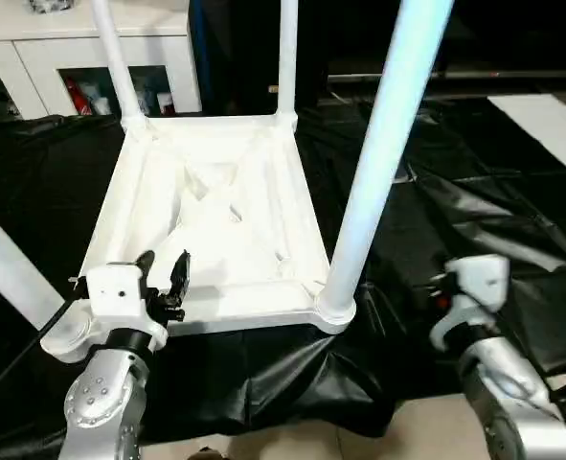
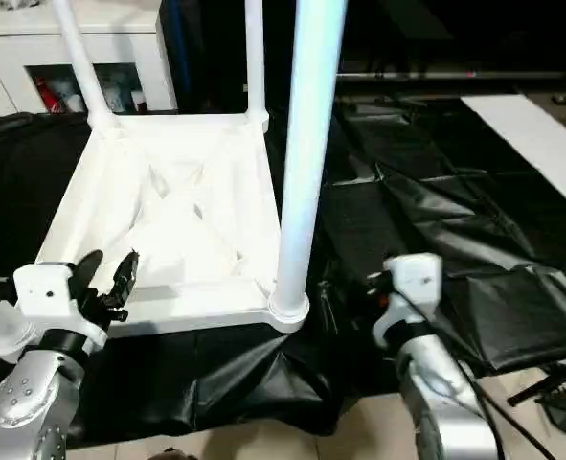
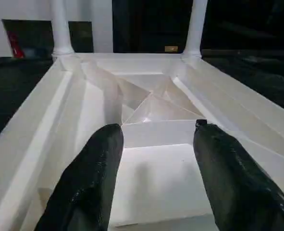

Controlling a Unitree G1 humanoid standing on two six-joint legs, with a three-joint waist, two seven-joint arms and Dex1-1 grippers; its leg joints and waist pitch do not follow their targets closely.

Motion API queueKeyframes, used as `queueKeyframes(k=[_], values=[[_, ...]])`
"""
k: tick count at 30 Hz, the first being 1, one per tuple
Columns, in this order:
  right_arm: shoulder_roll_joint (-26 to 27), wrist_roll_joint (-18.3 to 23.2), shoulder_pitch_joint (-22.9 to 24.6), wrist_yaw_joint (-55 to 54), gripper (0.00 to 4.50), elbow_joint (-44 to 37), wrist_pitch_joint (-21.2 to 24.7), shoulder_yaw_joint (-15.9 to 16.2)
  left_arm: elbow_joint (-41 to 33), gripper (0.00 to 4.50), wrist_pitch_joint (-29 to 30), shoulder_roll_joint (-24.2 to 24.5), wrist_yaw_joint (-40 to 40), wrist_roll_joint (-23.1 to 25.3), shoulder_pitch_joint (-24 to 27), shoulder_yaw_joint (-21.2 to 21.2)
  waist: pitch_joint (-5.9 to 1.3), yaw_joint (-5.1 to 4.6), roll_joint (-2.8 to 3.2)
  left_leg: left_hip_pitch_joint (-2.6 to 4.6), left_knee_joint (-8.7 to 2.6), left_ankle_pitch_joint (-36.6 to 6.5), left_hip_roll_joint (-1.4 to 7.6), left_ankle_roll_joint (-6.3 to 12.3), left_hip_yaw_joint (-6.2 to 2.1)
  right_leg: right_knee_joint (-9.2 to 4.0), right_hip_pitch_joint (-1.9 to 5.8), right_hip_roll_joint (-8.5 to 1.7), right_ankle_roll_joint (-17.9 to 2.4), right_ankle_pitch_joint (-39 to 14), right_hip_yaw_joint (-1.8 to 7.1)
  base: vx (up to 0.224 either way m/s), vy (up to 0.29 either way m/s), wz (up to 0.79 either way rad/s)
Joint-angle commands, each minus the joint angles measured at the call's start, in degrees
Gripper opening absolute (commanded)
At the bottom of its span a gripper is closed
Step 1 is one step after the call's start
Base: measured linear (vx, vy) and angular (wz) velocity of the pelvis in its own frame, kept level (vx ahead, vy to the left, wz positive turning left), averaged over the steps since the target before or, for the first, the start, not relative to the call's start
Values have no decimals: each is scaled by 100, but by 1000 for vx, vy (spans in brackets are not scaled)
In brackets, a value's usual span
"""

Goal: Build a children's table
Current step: Rotate leg to tighten

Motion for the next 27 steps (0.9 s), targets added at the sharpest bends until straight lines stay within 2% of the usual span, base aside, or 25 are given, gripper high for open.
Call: queueKeyframes(k=[1, 3, 5, 7, 8, 9, 10, 11, 12, 13, 14, 15, 16, 17, 18, 19, 20, 21, 22, 23, 24, 25, 26, 27], values=[[-61, -48, 16, 78, 450, 22, -8, 15, -60, 267, -1, 38, 80, 112, -5, -67, -224, 22, -32, 56, -484, -1848, 103, -57, -36, -543, 172, -186, -260, -1655, 215, 0, 0, 0], [-41, -23, -42, 88, 450, 95, -129, -9, -107, 267, 26, 67, 64, 144, 47, -119, -223, 25, -64, 58, -483, -1881, 105, -66, -37, -553, 164, -191, -248, -1716, 218, 0, 0, 0], [-15, 7, -92, 94, 450, 148, -169, -13, -140, 267, 48, 89, 38, 142, 82, -144, -225, 27, -55, 56, -487, -1879, 107, -82, -43, -551, 157, -192, -249, -1691, 221, 0, 0, 0], [-6, 30, -119, 129, 450, 130, -162, 89, -146, 267, 33, 119, 26, 124, 124, -171, -268, 18, -72, -45, -411, -964, 86, 31, -33, -468, 145, -137, -485, -489, 210, 0, 0, 0], [4, 28, -118, 121, 450, 105, -136, 125, -144, 267, 10, 129, 32, 123, 132, -187, -291, 14, -78, -87, -363, -429, 54, 164, -14, -419, 133, -97, -620, 173, 185, 0, 0, 0], [9, 30, -115, 115, 450, 82, -104, 144, -151, 267, 36, 168, 59, 155, 136, -221, -444, 30, -66, -160, -131, 1403, -82, 709, 49, -242, 5, 29, -1094, 2319, 65, 0, 0, 0], [11, 33, -111, 117, 450, 74, -89, 155, -150, 267, 39, 182, 90, 172, 139, -238, -480, 28, -57, -194, -87, 1672, -119, 907, 52, -225, -23, 38, -1224, 2619, 29, 0, 0, 0], [10, 35, -104, 135, 450, 75, -98, 164, -146, 267, 29, 189, 94, 173, 137, -247, -530, 46, -44, -257, -23, 1750, -145, 1224, 70, -260, -105, 50, -1425, 2660, -17, 0, 0, 0], [9, 36, -100, 145, 450, 76, -103, 169, -143, 267, 23, 193, 97, 173, 135, -253, -520, 38, -60, -287, -19, 1408, -147, 1343, 84, -336, -132, 30, -1467, 2275, -28, -85, 19, 1], [7, 53, -83, 186, 450, 79, -126, 174, -133, 267, -1, 202, 93, 166, 132, -262, -437, 51, -55, -239, -94, -306, -67, 1264, 98, -540, -142, -87, -1389, 277, -36, -85, 19, 1], [-8, 113, -48, 273, 450, 76, -181, 161, -101, 267, -81, 210, 76, 159, 128, -277, -290, 12, -36, -54, -141, -2248, 6, 756, 64, -730, -219, -139, -879, -2454, -98, -122, 32, 1], [-24, 153, -17, 336, 450, 70, -225, 151, -79, 267, -130, 222, 55, 153, 129, -291, -107, -145, -1, 255, -93, -3788, -4, 119, -38, -1093, -393, -52, 59, -4437, -396, -187, 28, -7], [-41, 164, -3, 360, 450, 63, -238, 144, -73, 267, -142, 226, 42, 138, 134, -301, -29, -240, 57, 334, -162, -4284, 25, -70, -114, -1233, -358, 108, 391, -4616, -686, -187, 28, -7], [-53, 171, 8, 378, 450, 57, -248, 139, -68, 267, -150, 230, 33, 127, 138, -308, 11, -220, 171, 150, -492, -4802, 172, -111, -137, -973, -98, 235, 384, -4117, -845, -76, 44, -16], [-79, 186, 32, 414, 450, 41, -254, 134, -60, 267, -182, 242, 9, 109, 152, -322, 76, 338, 212, -909, -1150, -5739, 326, -418, 150, 937, 776, 152, -278, -1963, -559, 0, 0, 0], [-126, 213, 65, 486, 450, 8, -257, 148, -64, 267, -235, 261, -4, 101, 180, -344, -12, 610, 297, -821, -1154, -5673, 150, -431, 450, 935, 687, 251, -342, -1888, -570, 0, 0, 0], [-158, 234, 88, 537, 450, -14, -258, 159, -66, 267, -274, 275, -9, 98, 200, -360, -223, 449, 36, -338, -776, -3831, 232, -342, 471, 797, 564, -54, 17, -3497, 149, -33, -123, 7], [-209, 266, 152, 621, 450, -51, -240, 193, -119, 267, -298, 324, -28, 94, 260, -393, 46, 338, -242, 301, 939, -1511, -62, -101, -59, -951, -450, -1011, 157, -6455, 566, -47, -113, 1], [-211, 268, 156, 625, 450, -53, -238, 195, -123, 267, -298, 328, -29, 93, 263, -395, 32, 392, -174, -236, 904, -182, -269, 268, -437, -840, 180, -846, -161, -6516, 857, -47, -113, 1], [-216, 270, 167, 636, 450, -57, -233, 200, -135, 267, -296, 341, -30, 88, 275, -403, 97, 450, -160, -104, 626, -307, -203, 10, -534, -656, 262, -740, -448, -5538, 609, -88, 39, 3], [-216, 270, 167, 636, 450, -57, -233, 200, -135, 267, -296, 341, -30, 88, 275, -403, 28, 468, -76, 36, 387, -669, -101, -118, -549, -498, 292, -601, -627, -4668, 521, -80, 54, 19], [-225, 272, 183, 657, 450, -62, -252, 207, -147, 267, -303, 349, -38, 84, 288, -404, -2, 390, 35, 246, -134, -1867, 104, -258, -538, -226, 187, -141, -854, -2923, 302, -80, 54, 19], [-264, 315, 243, 796, 450, -86, -330, 240, -204, 267, -334, 385, -68, 60, 357, -402, -126, 315, 140, 237, -331, -2382, 208, -237, -595, -106, 348, -123, -910, -1495, 281, -87, 49, 21], [-295, 337, 267, 896, 450, -100, -385, 273, -249, 267, -360, 407, -92, 52, 414, -407, -150, 286, 215, 170, -426, -2394, 192, -140, -595, -149, 443, -144, -901, -767, 249, -50, 75, -3]])
